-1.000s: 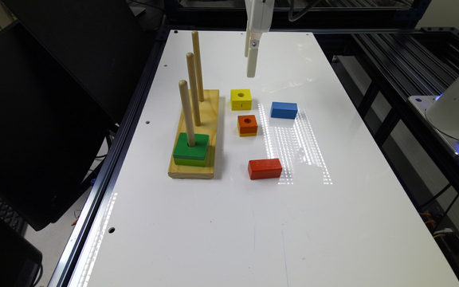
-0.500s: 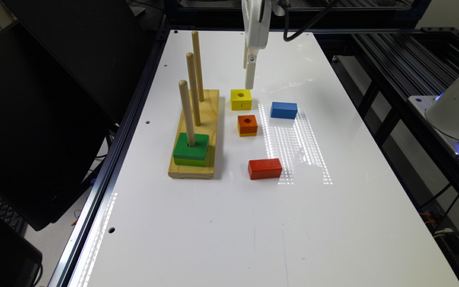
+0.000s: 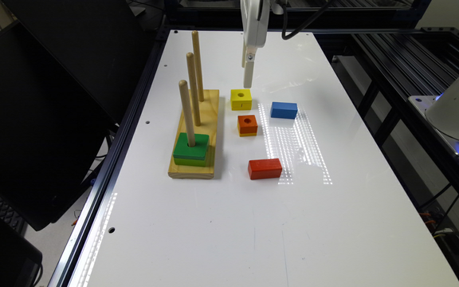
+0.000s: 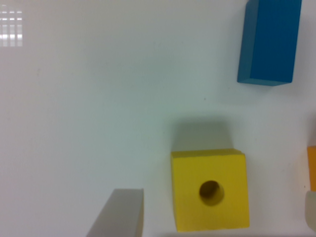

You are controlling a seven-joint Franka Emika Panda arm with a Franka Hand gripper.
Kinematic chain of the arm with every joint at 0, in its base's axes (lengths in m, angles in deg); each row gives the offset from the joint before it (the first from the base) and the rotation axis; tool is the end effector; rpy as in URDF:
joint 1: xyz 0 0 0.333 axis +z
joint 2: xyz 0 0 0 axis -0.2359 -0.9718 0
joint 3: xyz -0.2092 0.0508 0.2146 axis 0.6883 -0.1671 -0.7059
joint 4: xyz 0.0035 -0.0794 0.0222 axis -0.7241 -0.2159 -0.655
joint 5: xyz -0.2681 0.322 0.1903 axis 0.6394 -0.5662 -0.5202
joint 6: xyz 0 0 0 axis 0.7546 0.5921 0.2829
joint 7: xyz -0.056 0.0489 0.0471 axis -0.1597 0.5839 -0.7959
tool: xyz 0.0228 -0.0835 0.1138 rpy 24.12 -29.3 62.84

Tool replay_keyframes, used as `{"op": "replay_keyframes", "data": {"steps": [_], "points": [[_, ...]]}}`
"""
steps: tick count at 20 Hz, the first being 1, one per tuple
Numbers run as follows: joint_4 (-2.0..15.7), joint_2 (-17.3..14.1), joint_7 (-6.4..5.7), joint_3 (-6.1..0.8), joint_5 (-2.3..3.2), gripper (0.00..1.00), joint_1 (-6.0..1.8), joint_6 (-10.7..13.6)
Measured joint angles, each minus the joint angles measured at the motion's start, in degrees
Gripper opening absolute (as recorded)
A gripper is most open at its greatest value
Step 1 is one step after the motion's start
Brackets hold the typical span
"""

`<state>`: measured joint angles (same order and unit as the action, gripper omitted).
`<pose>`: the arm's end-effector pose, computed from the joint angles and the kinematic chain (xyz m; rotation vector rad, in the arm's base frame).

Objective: Pick up yellow block.

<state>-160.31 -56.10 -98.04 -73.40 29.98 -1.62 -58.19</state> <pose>0.5467 -0.0888 0.1478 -2.8801 1.1739 -0.0295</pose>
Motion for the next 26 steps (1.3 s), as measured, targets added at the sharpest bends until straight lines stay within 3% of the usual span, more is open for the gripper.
{"op": "replay_keyframes", "data": {"steps": [3, 7, 19, 26], "points": [[0.02, -1.2, 0.0, -0.03, 0.0, 1.0, 0.03, -0.9], [0.33, -4.3, 0.0, -0.03, 0.05, 1.0, 0.03, -3.7], [2.11, -5.2, -0.07, -0.13, 0.06, 1.0, 0.28, -3.6], [2.25, -5.4, -0.07, -0.13, 0.06, 1.0, 0.29, -3.6]]}}
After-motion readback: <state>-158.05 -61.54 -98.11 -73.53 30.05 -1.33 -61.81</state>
